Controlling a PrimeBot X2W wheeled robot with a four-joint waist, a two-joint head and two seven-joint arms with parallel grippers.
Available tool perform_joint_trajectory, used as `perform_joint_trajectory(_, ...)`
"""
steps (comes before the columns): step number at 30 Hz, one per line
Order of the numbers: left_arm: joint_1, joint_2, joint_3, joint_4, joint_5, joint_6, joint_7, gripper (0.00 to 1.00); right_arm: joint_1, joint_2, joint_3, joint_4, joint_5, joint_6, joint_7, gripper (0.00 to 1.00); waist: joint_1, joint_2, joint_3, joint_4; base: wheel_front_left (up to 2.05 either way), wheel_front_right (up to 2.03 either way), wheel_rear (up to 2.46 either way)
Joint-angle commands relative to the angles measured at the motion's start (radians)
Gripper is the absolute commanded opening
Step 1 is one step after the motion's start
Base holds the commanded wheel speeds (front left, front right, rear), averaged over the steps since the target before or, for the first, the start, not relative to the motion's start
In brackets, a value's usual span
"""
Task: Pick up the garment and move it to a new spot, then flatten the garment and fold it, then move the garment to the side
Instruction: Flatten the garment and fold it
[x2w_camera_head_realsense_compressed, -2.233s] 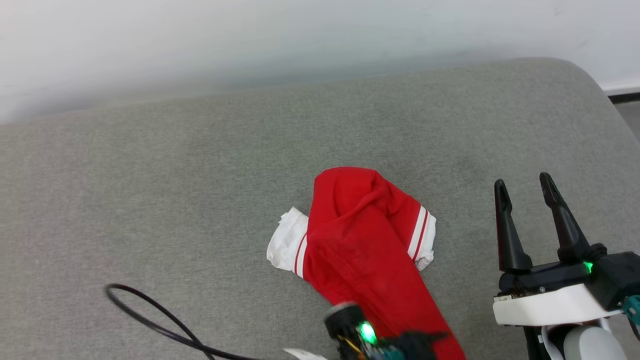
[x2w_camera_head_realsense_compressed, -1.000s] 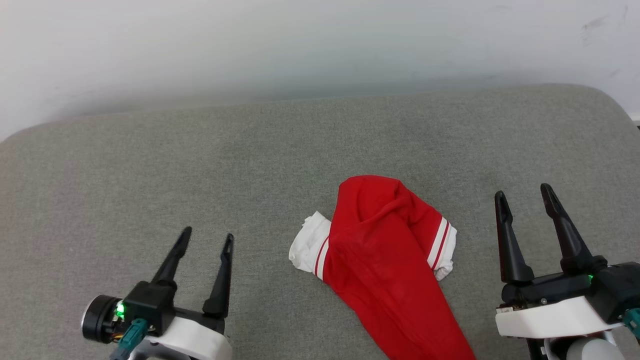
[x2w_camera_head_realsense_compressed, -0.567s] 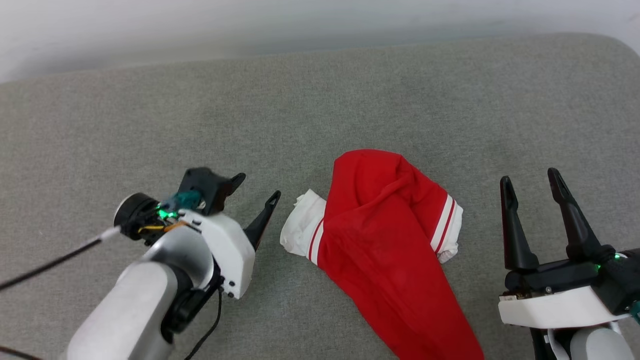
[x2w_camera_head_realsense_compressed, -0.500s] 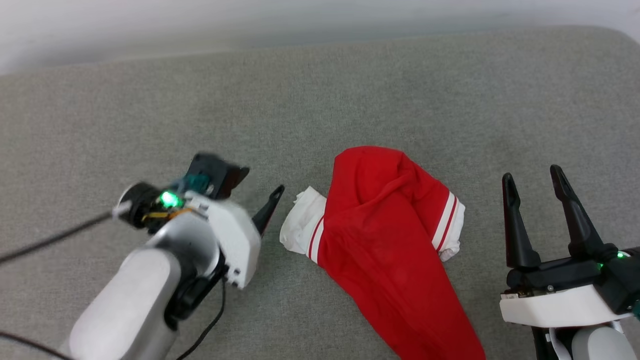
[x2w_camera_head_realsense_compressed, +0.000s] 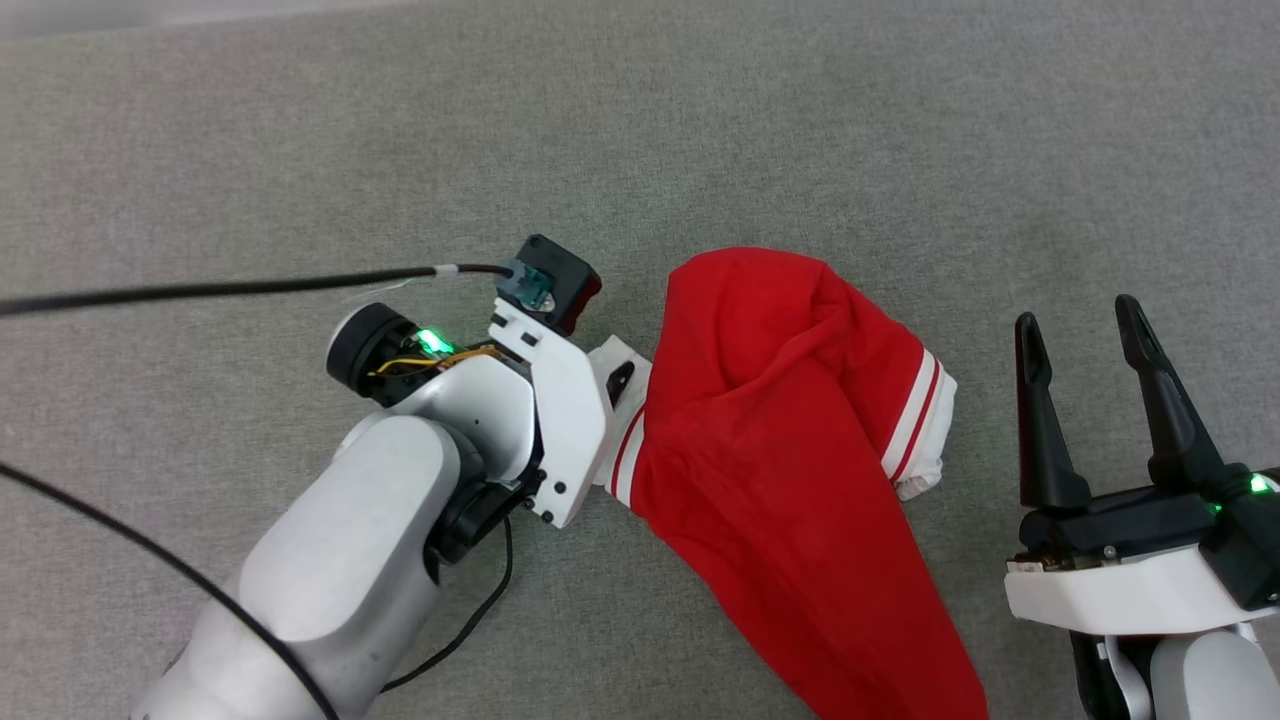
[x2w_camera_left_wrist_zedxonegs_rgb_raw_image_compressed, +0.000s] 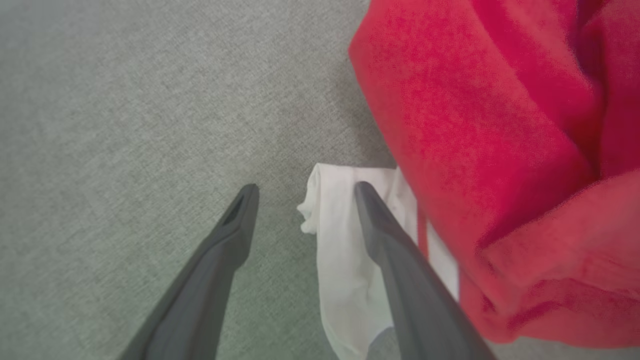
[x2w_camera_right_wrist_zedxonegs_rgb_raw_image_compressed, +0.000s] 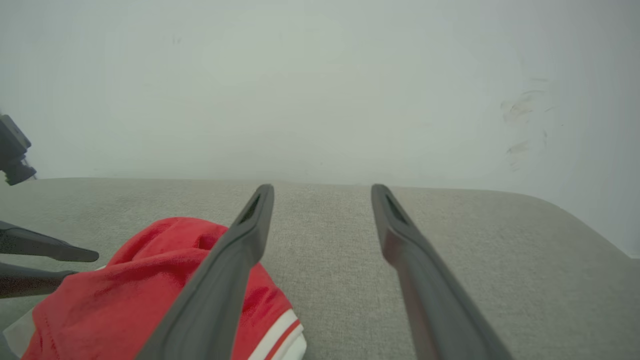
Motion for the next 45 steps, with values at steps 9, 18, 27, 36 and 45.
perform_joint_trajectory(9, -0.027, -0.018, -0.078, 0.115, -0.002, -0.046, 0.035, 0.3, -0.012, 0.001, -0.002, -0.006, 0.002, 0.0, -0.002, 1.0, -0.0001, 0.0, 0.027, -0.002, 0.0, 0.0, 0.0)
perform_joint_trajectory(18, -0.087, -0.027, -0.045, 0.163, 0.061, -0.01, -0.187, 0.0, -0.022, 0.001, 0.013, 0.017, 0.004, 0.0, -0.002, 1.0, -0.0001, 0.0, 0.002, -0.01, 0.0, 0.0, 0.0)
perform_joint_trajectory(27, -0.131, -0.041, 0.058, 0.142, 0.124, 0.104, -0.544, 0.0, 0.004, 0.001, 0.013, 0.035, 0.012, 0.0, -0.002, 1.0, -0.0001, 0.0, -0.074, -0.01, 0.0, 0.0, 0.0)
perform_joint_trajectory(36, 0.006, 0.058, 0.178, 0.113, 0.084, 0.184, -0.675, 0.0, 0.023, 0.001, 0.021, 0.045, 0.014, 0.0, -0.002, 1.0, -0.0001, 0.0, -0.12, 0.03, 0.0, 0.0, 0.0)
perform_joint_trajectory(45, 0.126, 0.142, 0.26, 0.257, 0.011, 0.206, -0.675, 0.0, 0.006, 0.001, 0.028, 0.044, 0.015, 0.0, -0.002, 1.0, -0.0001, 0.0, -0.108, 0.04, 0.0, 0.0, 0.0)
